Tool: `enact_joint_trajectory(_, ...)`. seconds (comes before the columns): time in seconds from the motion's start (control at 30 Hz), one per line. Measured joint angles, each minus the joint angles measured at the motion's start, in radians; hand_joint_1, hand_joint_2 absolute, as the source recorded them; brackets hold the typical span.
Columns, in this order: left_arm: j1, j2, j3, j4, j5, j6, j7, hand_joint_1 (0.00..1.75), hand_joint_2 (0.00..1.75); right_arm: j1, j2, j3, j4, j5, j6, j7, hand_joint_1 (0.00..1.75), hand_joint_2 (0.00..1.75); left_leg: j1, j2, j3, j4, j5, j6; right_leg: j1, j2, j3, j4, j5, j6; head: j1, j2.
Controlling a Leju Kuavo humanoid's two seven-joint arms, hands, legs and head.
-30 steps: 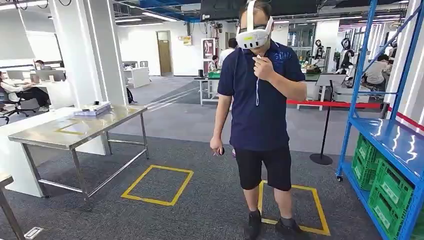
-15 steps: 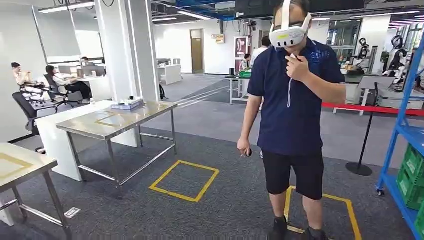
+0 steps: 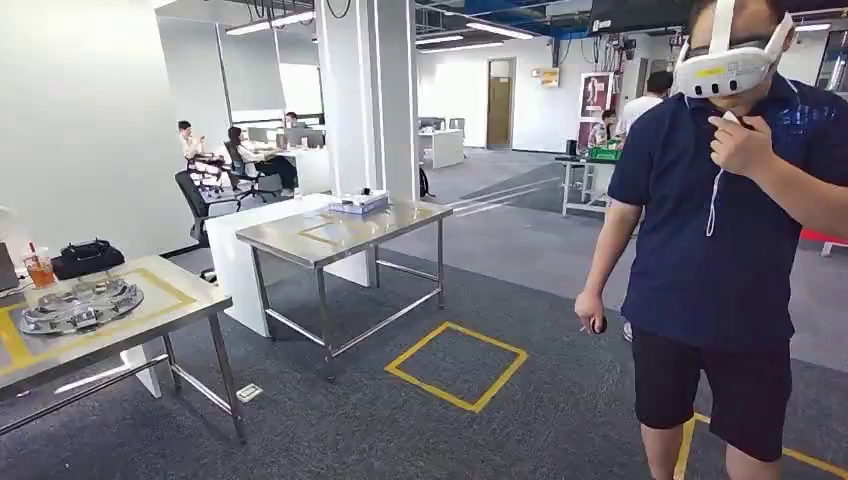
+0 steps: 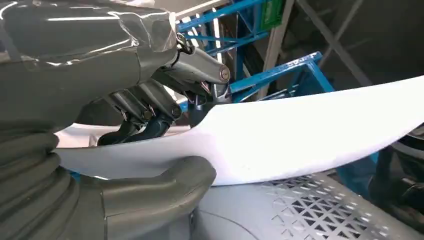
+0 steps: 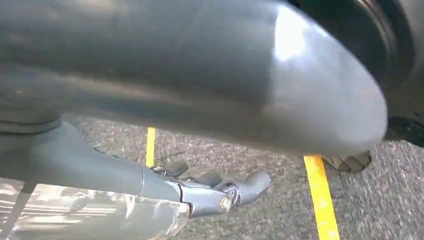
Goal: Take the parts from the cabinet and place them on the table.
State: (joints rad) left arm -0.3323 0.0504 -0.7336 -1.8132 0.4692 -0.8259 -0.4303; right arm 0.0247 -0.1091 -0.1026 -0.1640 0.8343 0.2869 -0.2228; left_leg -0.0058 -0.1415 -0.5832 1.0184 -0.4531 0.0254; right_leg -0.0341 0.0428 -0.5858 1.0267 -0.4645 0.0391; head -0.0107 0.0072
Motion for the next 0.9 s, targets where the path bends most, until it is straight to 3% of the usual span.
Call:
enact_joint_trajectory(0.03,0.002,0.001,0.002,0.000,-0.001,0.000,0.000,1.75,1.75,-0.004,0.000,0.000,0.000,0.000,0.001,-0.001,0.00,0.00,0.003,-0.004,-0.001,0.000,0.000,-0.001,0.003,-0.007,0.001,0.000,-0.001,-0.005,-0.001,0.000)
enact_joint_trajectory(0.07,0.004,0.004,0.007,-0.001,-0.002,-0.003,0.000,1.75,1.75,-0.004,0.002,0.000,0.000,0.000,0.003,-0.003,0.00,0.00,0.006,-0.013,-0.001,0.004,-0.005,-0.004,-0.007,-0.020,0.006,-0.002,-0.001,-0.014,-0.002,0.000)
enact_joint_trajectory(0.1,0.005,0.005,0.009,-0.003,-0.003,-0.004,0.001,1.75,1.75,-0.003,0.001,0.000,0.000,0.000,0.005,-0.004,0.00,0.00,0.002,0.035,-0.009,0.020,-0.016,-0.008,-0.002,-0.030,0.011,-0.004,-0.003,-0.018,-0.002,0.000)
enact_joint_trajectory(0.13,0.003,0.007,0.011,-0.004,-0.004,-0.006,0.001,1.75,1.75,0.000,-0.001,0.000,0.000,0.000,0.006,-0.005,0.00,0.00,0.000,0.093,-0.032,0.071,-0.042,-0.014,0.001,-0.039,0.015,-0.004,-0.007,-0.028,-0.010,0.000)
enact_joint_trajectory(0.17,0.004,0.006,0.013,-0.004,-0.004,-0.006,0.001,1.75,1.75,0.003,0.000,0.000,0.000,0.000,0.006,-0.005,0.00,0.00,0.004,0.124,-0.073,0.149,-0.076,-0.018,0.005,-0.050,0.017,-0.004,-0.010,-0.033,-0.009,0.000)
enact_joint_trajectory(0.23,0.008,0.007,0.014,-0.004,-0.008,-0.007,0.002,1.75,1.75,0.007,0.000,0.000,0.001,0.000,0.006,-0.005,0.00,0.00,0.008,0.137,-0.163,0.303,-0.129,-0.020,0.012,-0.078,0.017,-0.004,-0.016,-0.040,-0.010,0.000)
enact_joint_trajectory(0.27,0.010,0.007,0.016,-0.004,-0.009,-0.008,0.002,1.75,1.75,0.008,0.000,0.000,0.001,0.000,0.006,-0.005,0.00,0.00,0.008,0.138,-0.185,0.330,-0.127,-0.020,0.014,-0.091,0.018,-0.004,-0.018,-0.043,-0.010,0.000)
enact_joint_trajectory(0.3,0.011,0.008,0.016,-0.004,-0.009,-0.008,0.002,1.75,1.75,0.009,0.000,0.000,0.001,0.000,0.006,-0.005,0.00,0.00,0.008,0.139,-0.179,0.306,-0.100,-0.017,0.018,-0.103,0.021,-0.004,-0.022,-0.042,-0.010,0.000)
enact_joint_trajectory(0.37,0.011,0.008,0.018,-0.004,-0.009,-0.008,0.002,1.75,1.75,0.008,0.000,0.000,0.001,0.000,0.006,-0.005,0.00,0.00,0.001,0.152,-0.106,0.156,-0.014,0.000,0.025,-0.127,0.034,-0.004,-0.030,-0.044,-0.010,0.000)
enact_joint_trajectory(0.4,0.011,0.008,0.020,-0.006,-0.010,-0.008,0.002,1.75,1.75,0.007,0.002,0.000,0.001,0.000,0.006,-0.005,0.00,0.00,-0.012,0.190,-0.056,0.063,0.026,0.020,0.028,-0.138,0.042,-0.006,-0.035,-0.045,-0.010,0.000)
enact_joint_trajectory(0.43,0.009,0.008,0.023,-0.009,-0.011,-0.008,0.002,1.75,1.75,0.008,0.012,0.000,0.002,0.000,0.006,-0.005,0.00,0.00,-0.035,0.272,-0.032,0.024,0.007,0.038,0.027,-0.149,0.047,-0.007,-0.039,-0.042,-0.008,0.000)
enact_joint_trajectory(0.47,0.007,0.006,0.023,-0.009,-0.012,-0.008,0.002,1.75,1.75,0.008,0.012,0.000,0.002,0.000,0.005,-0.005,0.00,0.00,-0.040,0.270,-0.031,0.012,0.003,0.041,0.033,-0.159,0.046,-0.007,-0.042,-0.037,-0.008,-0.001)
enact_joint_trajectory(0.53,0.010,0.006,0.024,-0.009,-0.012,-0.009,0.002,1.75,1.75,0.005,0.014,0.000,0.002,0.000,0.005,-0.005,0.00,0.00,-0.044,0.238,-0.035,0.011,0.003,0.043,0.029,-0.196,0.052,-0.013,-0.046,-0.029,-0.009,0.000)
enact_joint_trajectory(0.57,0.011,0.006,0.025,-0.011,-0.012,-0.009,0.002,1.75,1.75,0.002,0.015,0.000,0.002,0.000,0.005,-0.005,0.00,0.00,-0.044,0.218,-0.028,-0.003,0.007,0.048,0.034,-0.215,0.066,-0.022,-0.047,-0.027,-0.010,-0.001)
enact_joint_trajectory(0.6,0.015,0.005,0.026,-0.014,-0.012,-0.009,0.002,1.75,1.75,0.003,0.014,0.000,0.000,0.000,0.005,-0.005,0.00,0.00,-0.022,0.198,0.006,-0.037,0.025,0.049,0.034,-0.198,0.068,-0.018,-0.055,-0.024,-0.009,0.000)
enact_joint_trajectory(0.63,0.011,0.005,0.026,-0.016,-0.011,-0.010,0.002,1.75,1.75,0.005,0.014,0.000,0.000,0.000,0.005,-0.005,0.00,0.00,-0.021,0.183,0.016,-0.049,0.030,0.051,0.032,-0.125,0.058,0.016,-0.069,-0.025,-0.009,-0.002)
enact_joint_trajectory(0.67,0.009,0.002,0.027,-0.015,-0.011,-0.010,0.002,1.75,1.75,0.007,0.014,0.000,0.001,0.000,0.005,-0.005,0.00,0.00,-0.019,0.166,0.017,-0.050,0.036,0.056,0.029,-0.072,0.022,0.090,-0.097,-0.028,-0.010,-0.001)
enact_joint_trajectory(0.7,0.011,0.002,0.026,-0.015,-0.013,-0.010,0.002,1.75,1.75,0.008,0.012,0.000,0.002,0.000,0.004,-0.004,0.00,0.00,-0.017,0.149,0.016,-0.050,0.036,0.056,0.026,-0.052,-0.020,0.164,-0.122,-0.028,-0.003,0.000)
enact_joint_trajectory(0.73,0.015,0.002,0.026,-0.015,-0.013,-0.010,0.002,1.75,1.75,0.009,0.008,0.000,0.003,0.000,0.003,-0.004,0.00,0.00,-0.016,0.129,0.016,-0.049,0.035,0.055,0.021,-0.045,-0.068,0.242,-0.146,-0.024,-0.005,0.000)
enact_joint_trajectory(0.77,0.018,0.002,0.026,-0.015,-0.013,-0.010,0.002,1.75,1.75,0.009,0.006,0.000,0.003,0.000,0.003,-0.004,0.00,0.00,-0.016,0.108,0.016,-0.049,0.034,0.054,0.017,-0.045,-0.104,0.290,-0.150,-0.016,-0.003,0.000)
enact_joint_trajectory(0.8,0.020,0.002,0.026,-0.014,-0.014,-0.010,0.002,1.75,1.75,0.010,0.005,0.000,0.003,0.000,0.003,-0.004,0.00,0.00,-0.013,0.090,0.018,-0.048,0.032,0.051,0.012,-0.045,-0.111,0.279,-0.131,-0.004,-0.003,0.000)
enact_joint_trajectory(0.83,0.021,0.002,0.026,-0.015,-0.014,-0.010,0.002,1.75,1.75,0.009,0.005,0.000,0.003,0.000,0.003,-0.004,0.00,0.00,-0.010,0.070,0.021,-0.045,0.029,0.045,0.007,-0.044,-0.093,0.218,-0.092,0.012,-0.004,0.000)
enact_joint_trajectory(0.87,0.021,0.002,0.026,-0.015,-0.014,-0.010,0.002,1.75,1.75,0.009,0.004,0.000,0.003,0.000,0.003,-0.004,0.00,0.00,-0.005,0.055,0.023,-0.039,0.024,0.038,0.002,-0.041,-0.060,0.131,-0.046,0.026,-0.004,0.000)
enact_joint_trajectory(0.9,0.021,0.002,0.026,-0.015,-0.014,-0.010,0.002,1.75,1.75,0.009,0.003,0.000,0.003,0.000,0.003,-0.004,0.00,0.00,0.000,0.039,0.023,-0.027,0.015,0.027,-0.007,-0.018,-0.017,0.027,0.003,0.043,-0.003,0.000)
